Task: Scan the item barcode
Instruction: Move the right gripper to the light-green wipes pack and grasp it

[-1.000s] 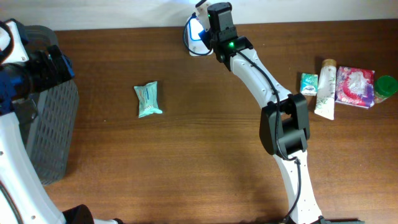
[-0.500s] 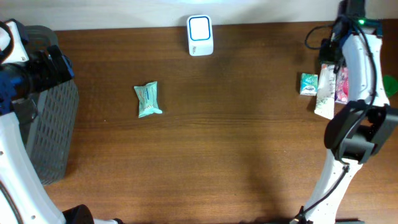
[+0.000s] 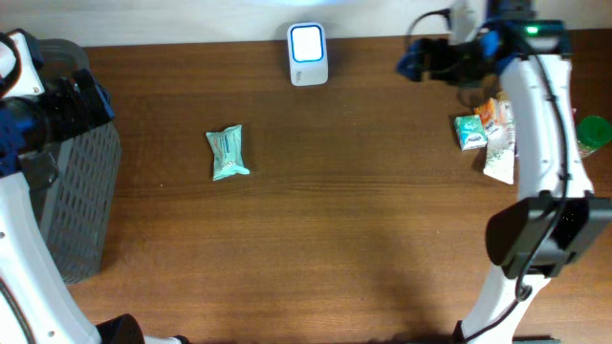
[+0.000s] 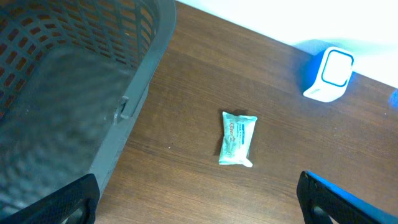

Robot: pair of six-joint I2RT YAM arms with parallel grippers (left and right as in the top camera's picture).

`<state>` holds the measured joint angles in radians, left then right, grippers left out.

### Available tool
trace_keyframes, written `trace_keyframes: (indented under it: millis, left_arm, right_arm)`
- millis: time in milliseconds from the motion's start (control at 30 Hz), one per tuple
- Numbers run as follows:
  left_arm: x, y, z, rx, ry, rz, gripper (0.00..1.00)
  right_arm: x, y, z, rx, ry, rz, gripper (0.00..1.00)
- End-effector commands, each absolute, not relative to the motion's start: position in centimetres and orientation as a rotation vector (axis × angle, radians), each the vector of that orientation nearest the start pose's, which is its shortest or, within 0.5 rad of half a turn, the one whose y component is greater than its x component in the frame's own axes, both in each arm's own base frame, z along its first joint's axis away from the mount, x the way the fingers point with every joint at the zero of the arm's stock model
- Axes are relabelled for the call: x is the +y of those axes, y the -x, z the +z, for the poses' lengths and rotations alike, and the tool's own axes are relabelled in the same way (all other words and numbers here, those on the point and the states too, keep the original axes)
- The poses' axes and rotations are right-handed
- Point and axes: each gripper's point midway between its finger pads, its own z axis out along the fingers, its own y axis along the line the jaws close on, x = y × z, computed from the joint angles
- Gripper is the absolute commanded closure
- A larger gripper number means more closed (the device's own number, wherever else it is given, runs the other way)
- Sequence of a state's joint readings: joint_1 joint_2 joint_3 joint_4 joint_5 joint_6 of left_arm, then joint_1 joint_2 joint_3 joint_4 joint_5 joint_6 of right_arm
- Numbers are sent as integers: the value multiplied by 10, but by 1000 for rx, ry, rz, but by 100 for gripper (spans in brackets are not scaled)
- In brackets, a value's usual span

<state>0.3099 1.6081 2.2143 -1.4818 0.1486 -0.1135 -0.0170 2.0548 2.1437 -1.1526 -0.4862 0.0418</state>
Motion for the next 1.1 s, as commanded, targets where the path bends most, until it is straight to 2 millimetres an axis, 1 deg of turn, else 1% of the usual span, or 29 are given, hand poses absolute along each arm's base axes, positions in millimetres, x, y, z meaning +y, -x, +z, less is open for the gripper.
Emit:
trace_keyframes:
  millis: [0, 33, 67, 100, 133, 167, 200, 233, 267, 300, 333, 367, 433, 467, 533, 567, 600, 633, 667, 767, 800, 833, 867, 900, 933, 967, 1000, 1033, 1067]
  left_arm:
    - [82, -341, 386, 2373, 445, -93, 1]
    - [82, -341, 386, 2373, 445, -93, 1]
    - [82, -341, 386, 2373, 445, -93, 1]
    - [82, -341, 386, 2373, 445, -93, 1]
    - [82, -341, 386, 2373, 445, -93, 1]
    - [82, -341, 386, 2373, 445, -93, 1]
    - [82, -341, 386, 2373, 445, -93, 1]
    - [82, -341, 386, 2373, 445, -93, 1]
    - [82, -341, 386, 2373, 445, -93, 1]
    - [82, -341, 386, 2373, 445, -93, 1]
    - [82, -341, 386, 2373, 445, -93, 1]
    - [82, -341, 386, 2373, 445, -93, 1]
    - [82, -341, 386, 2373, 445, -93, 1]
    - [82, -341, 386, 2373, 445, -93, 1]
    - [82, -341, 386, 2373, 445, -93, 1]
    - [82, -341, 386, 2373, 445, -93, 1]
    - [82, -341, 386, 2373, 445, -93, 1]
    - [82, -341, 386, 2373, 445, -93, 1]
    - [82, -341, 386, 2373, 445, -93, 1]
    - [82, -341, 386, 2373, 445, -93, 1]
    - [82, -341, 386, 2373, 445, -93, 1]
    - [82, -341, 386, 2373, 445, -93, 1]
    - [82, -341, 386, 2373, 445, -93, 1]
    - [82, -341, 386, 2373, 445, -93, 1]
    - [82, -341, 386, 2373, 445, -93, 1]
    - [82, -341, 386, 2373, 445, -93, 1]
    - [82, -341, 386, 2373, 445, -93, 1]
    - [82, -341, 386, 2373, 445, -93, 1]
    - [82, -341, 386, 2373, 445, -93, 1]
  right_arm:
    - [148, -492, 225, 2542, 290, 763, 1]
    - [170, -490, 221, 2537, 348, 779, 1]
    - [202, -486, 211, 2536, 426, 803, 1]
    - [227, -482, 205, 2529, 490, 820, 1]
    - [251, -478, 199, 2527, 522, 840, 1]
    - [286, -469, 191, 2513, 591, 869, 1]
    - [311, -462, 183, 2497, 655, 884, 1]
    - [327, -459, 174, 2493, 691, 870, 1]
    - [348, -456, 151, 2533, 675, 785, 1]
    - [362, -453, 127, 2586, 608, 708, 1]
    - [375, -450, 112, 2593, 620, 689, 1]
    - [387, -448, 101, 2586, 643, 691, 1]
    - [412, -445, 72, 2621, 550, 738, 1]
    - [419, -444, 62, 2622, 555, 744, 1]
    - [427, -442, 44, 2624, 573, 745, 0]
    - [429, -442, 37, 2627, 577, 744, 7]
    - [431, -441, 30, 2630, 581, 736, 26]
    - [430, -442, 25, 2633, 575, 699, 30]
    - [428, -444, 24, 2629, 568, 667, 30]
    - [431, -441, 23, 2584, 687, 621, 32]
    - [433, -440, 23, 2583, 690, 620, 32]
    - [433, -440, 23, 2581, 691, 616, 36]
    - [435, -438, 23, 2580, 695, 613, 49]
    - [432, -439, 21, 2584, 688, 578, 54]
    - [418, -443, 15, 2605, 660, 463, 62]
    - [407, -443, 10, 2637, 641, 391, 64]
    - [391, -436, 5, 2703, 636, 344, 64]
    - [379, -430, 5, 2751, 634, 311, 64]
    - [362, -425, 11, 2790, 623, 235, 62]
